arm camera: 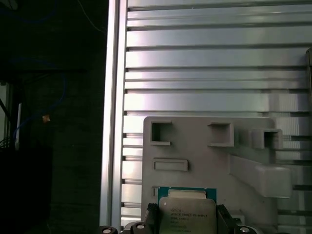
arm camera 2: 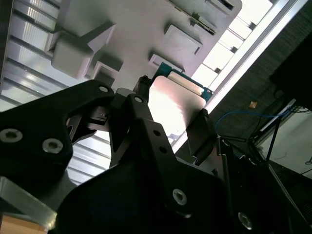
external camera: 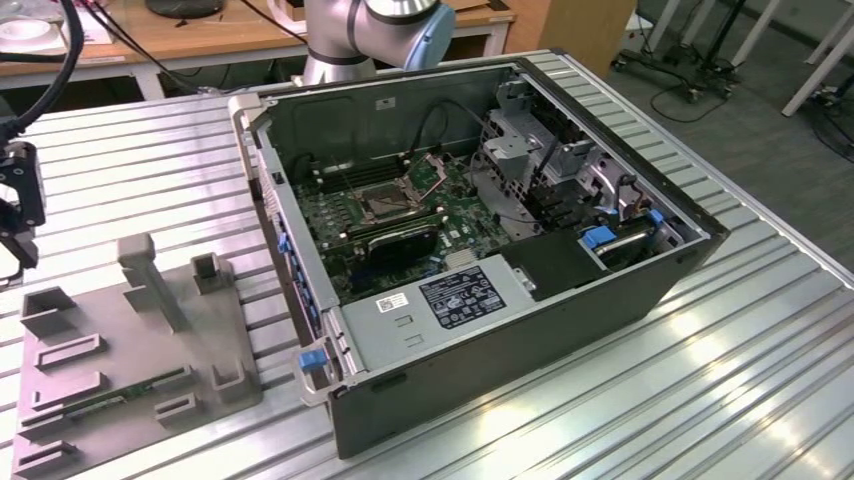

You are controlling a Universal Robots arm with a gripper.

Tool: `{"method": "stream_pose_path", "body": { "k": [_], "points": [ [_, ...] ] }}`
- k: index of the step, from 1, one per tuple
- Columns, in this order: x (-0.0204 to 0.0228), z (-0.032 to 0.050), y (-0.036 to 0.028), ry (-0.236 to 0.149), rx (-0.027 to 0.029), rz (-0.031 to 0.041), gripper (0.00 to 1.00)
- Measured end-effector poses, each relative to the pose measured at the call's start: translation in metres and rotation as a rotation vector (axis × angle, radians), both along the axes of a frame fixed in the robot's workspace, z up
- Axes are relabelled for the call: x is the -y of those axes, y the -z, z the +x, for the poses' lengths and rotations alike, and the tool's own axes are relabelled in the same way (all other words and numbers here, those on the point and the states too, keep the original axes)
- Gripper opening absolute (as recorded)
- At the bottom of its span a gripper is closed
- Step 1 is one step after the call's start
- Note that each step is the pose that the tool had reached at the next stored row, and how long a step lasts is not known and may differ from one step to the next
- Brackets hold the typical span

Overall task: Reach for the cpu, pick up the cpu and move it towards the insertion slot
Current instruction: 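Pick up the cpu and move it towards the insertion slot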

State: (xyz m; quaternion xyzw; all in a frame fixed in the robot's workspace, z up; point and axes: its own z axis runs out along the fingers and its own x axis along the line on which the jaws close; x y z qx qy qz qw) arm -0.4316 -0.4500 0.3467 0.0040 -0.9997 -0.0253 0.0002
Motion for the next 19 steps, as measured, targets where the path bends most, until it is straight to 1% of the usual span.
{"method": "stream_pose_path", "body": {
  "k": [7,19],
  "points": [
    [0.0,0.0001,-0.0007,0.0,-0.0001,0.0006,0.55],
    [0.0,0.0049,-0.0007,0.0,-0.0001,0.0006,0.55]
  ]
}}
